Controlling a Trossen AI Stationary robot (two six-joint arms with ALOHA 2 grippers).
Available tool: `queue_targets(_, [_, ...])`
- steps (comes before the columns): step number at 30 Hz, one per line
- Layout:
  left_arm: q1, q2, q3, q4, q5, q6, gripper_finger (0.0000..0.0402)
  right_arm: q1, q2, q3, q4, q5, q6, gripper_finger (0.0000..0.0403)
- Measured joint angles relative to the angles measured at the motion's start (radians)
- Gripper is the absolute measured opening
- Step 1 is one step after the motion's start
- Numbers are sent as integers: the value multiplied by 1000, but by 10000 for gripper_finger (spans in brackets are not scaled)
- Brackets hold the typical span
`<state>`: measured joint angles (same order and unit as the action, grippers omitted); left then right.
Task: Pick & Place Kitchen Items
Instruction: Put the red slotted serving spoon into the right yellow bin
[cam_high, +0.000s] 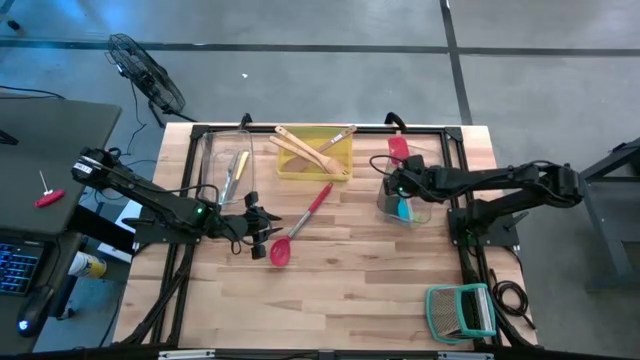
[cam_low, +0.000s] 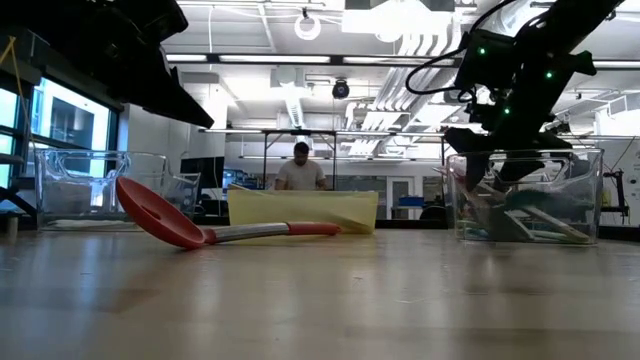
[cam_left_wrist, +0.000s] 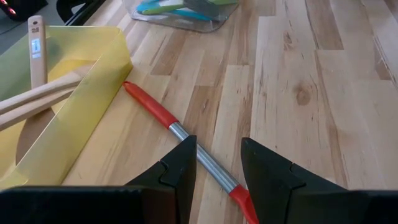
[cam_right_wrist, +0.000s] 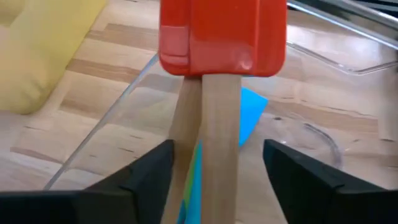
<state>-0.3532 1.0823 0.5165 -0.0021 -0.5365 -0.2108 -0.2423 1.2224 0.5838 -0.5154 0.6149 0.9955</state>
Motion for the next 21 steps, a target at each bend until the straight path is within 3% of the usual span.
queue_targets(7, [0,0,0,0,0,0,122,28,-12,0,11,-10,-5,281])
queue_targets(18, [0,0,0,1,1,0,122,70,-168,0,12,-23,-11,285])
queue_targets(21, [0,0,0,0,43,-1,122,93,-231,0,20,-24,-35,285])
